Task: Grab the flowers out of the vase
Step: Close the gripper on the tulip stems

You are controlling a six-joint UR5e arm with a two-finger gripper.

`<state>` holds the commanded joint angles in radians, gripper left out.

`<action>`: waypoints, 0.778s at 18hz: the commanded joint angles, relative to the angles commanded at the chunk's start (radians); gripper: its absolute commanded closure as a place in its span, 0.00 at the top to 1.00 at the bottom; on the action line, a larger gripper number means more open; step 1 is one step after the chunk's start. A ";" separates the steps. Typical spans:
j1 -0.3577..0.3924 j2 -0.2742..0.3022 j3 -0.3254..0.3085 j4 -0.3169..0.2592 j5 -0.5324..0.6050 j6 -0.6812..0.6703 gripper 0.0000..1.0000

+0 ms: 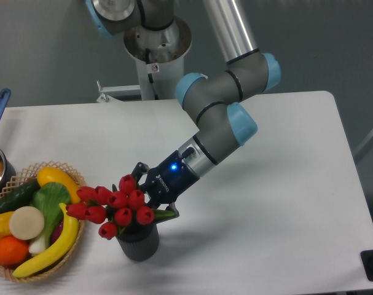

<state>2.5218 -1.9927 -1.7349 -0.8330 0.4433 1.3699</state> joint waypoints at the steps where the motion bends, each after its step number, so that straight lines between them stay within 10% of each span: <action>1: 0.003 0.006 0.002 0.000 -0.002 -0.008 0.47; 14: -0.003 0.043 0.058 0.000 -0.011 -0.116 0.47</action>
<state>2.5188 -1.9497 -1.6767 -0.8330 0.4326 1.2535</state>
